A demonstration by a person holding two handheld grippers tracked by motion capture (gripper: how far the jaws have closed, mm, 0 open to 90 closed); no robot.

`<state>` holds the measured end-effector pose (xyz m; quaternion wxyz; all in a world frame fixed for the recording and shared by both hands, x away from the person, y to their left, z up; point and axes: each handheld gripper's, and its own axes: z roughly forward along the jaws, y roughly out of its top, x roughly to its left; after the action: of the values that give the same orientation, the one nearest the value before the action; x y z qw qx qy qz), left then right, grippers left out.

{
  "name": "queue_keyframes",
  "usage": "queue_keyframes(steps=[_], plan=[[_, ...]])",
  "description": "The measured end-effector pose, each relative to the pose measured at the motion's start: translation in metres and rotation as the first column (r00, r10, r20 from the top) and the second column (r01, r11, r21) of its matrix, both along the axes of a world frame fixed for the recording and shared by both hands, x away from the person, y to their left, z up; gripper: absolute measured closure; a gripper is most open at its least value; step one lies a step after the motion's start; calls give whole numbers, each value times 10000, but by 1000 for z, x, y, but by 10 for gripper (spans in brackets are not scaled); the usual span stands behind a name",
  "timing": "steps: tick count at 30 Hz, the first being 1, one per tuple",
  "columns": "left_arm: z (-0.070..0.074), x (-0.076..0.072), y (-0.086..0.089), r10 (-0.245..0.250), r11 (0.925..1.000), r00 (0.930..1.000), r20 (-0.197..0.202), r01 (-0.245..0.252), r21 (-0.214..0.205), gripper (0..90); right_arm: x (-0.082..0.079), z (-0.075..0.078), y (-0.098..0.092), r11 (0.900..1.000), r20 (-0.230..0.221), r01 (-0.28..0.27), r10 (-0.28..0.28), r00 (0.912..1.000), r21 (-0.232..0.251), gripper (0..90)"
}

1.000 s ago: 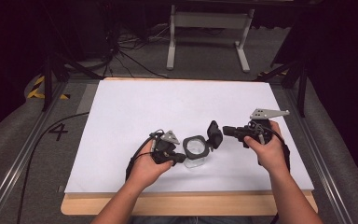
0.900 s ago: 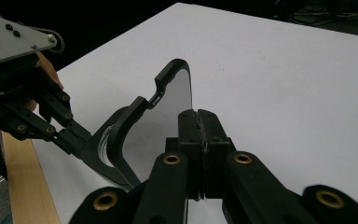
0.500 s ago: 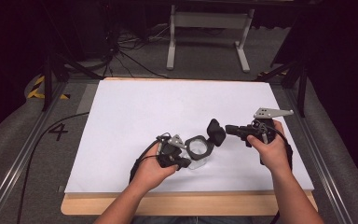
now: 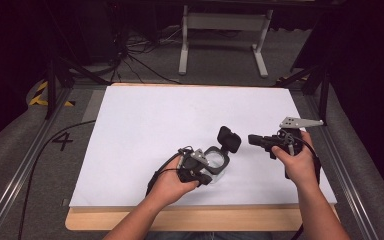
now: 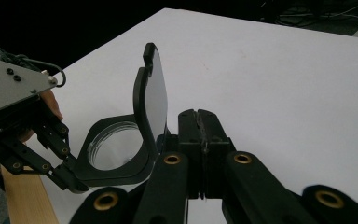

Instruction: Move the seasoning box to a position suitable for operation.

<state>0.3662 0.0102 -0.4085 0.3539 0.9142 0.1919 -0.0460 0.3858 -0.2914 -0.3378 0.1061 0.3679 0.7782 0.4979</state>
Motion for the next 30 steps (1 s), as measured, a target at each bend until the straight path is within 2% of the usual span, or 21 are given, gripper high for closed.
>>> queue_keyframes(steps=[5,6,8,10,14,15,16,19,20,21,23,25,27,28,29,30], plan=[[4,1,6,88,10000,10000,13,-88,35,889,-1,-2,-1,9999,-108,-57,56,9999,-126,900],[9,4,16,286,9994,9996,-22,-286,-185,894,-1,-2,0,9998,-142,-116,114,9998,-157,900],[15,8,26,704,9969,9975,21,-703,-341,896,-1,-3,0,9995,-184,-188,184,9997,-240,900],[19,14,40,1210,9903,9926,78,-1202,-696,897,-2,-4,1,9992,-243,-249,242,9994,-301,900],[19,27,59,2119,9747,9763,435,-2079,-820,897,-4,-5,3,9989,-309,-303,292,9991,-371,900],[16,31,62,2375,9689,9695,603,-2319,-867,897,-4,-5,3,9988,-299,-307,296,9991,-381,900],[13,33,63,2483,9664,9662,694,-2421,-865,898,-5,-5,2,9987,-264,-288,277,9993,-409,900],[5,38,59,2517,9652,9657,634,-2456,-902,898,-7,-4,-1,9992,-153,-199,194,9997,-347,900],[0,39,54,2384,9695,9686,703,-2330,-764,898,-8,-2,-5,9993,-109,-111,107,9999,-351,900],[0,39,54,2384,9695,9686,703,-2330,-764,898,-8,-2,-5,9993,-109,-111,107,9999,-351,900],[-7,41,45,2054,9776,9755,784,-2008,-631,897,-10,-2,-9,9995,-48,-22,20,10000,-306,900],[-11,41,40,1855,9820,9810,564,-1830,-463,895,-11,-1,-12,9996,-47,61,-63,10000,-271,900],[-12,40,35,1633,9862,9852,521,-1616,-358,897,-12,-1,-14,9995,4,166,-166,9999,-281,900],[-12,39,33,1624,9864,9854,513,-1607,-354,897,-12,-1,-15,9995,-34,197,-198,9998,-260,900],[-11,39,32,1534,9882,9862,624,-1530,-114,898,-12,0,-16,9995,1,208,-208,9998,-249,900],[-11,38,31,1617,9868,9845,674,-1615,-92,898,-12,0,-17,9995,30,219,-218,9998,-231,900]])
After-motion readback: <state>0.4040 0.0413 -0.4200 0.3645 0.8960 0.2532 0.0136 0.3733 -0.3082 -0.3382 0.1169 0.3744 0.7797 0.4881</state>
